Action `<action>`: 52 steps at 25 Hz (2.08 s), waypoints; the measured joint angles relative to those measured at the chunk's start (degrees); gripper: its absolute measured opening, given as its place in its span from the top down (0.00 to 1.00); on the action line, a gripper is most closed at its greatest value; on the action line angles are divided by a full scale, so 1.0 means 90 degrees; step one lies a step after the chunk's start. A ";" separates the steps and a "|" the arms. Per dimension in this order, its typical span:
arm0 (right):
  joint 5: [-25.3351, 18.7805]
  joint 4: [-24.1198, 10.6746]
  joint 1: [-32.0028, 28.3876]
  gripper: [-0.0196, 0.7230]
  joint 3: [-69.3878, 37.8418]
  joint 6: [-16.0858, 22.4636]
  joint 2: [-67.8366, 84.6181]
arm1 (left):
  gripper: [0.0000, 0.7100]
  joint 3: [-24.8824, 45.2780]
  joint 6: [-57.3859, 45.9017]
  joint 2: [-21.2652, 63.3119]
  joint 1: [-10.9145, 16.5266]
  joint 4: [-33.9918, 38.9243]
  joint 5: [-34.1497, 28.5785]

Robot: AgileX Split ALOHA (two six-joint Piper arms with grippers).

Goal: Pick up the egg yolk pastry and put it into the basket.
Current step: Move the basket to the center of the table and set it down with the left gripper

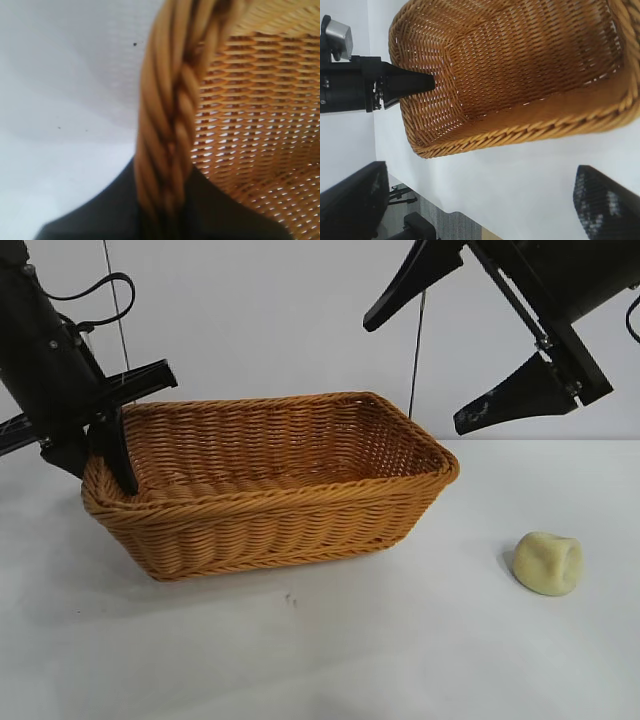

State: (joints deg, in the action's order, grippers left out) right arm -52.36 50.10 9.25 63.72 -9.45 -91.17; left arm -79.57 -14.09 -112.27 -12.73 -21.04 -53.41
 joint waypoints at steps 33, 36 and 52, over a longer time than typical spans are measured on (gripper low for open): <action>0.0006 0.0000 0.0000 0.04 0.0000 0.0000 0.0000 | 0.84 -0.0364 0.1566 -0.1132 0.0000 -0.0343 0.0014; 0.0006 0.0000 0.0000 0.04 0.0000 0.0000 0.0000 | 0.65 -0.0364 0.1566 -0.1132 0.0000 -0.0453 -0.0028; -0.0001 0.0000 0.0000 0.04 0.0000 0.0000 0.0000 | 0.08 -0.1185 0.1566 -0.0474 0.0000 -0.0299 -0.0945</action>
State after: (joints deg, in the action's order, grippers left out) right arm -52.37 50.10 9.25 63.72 -9.45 -91.17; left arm -90.23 0.00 -116.54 -12.73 -23.74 -61.92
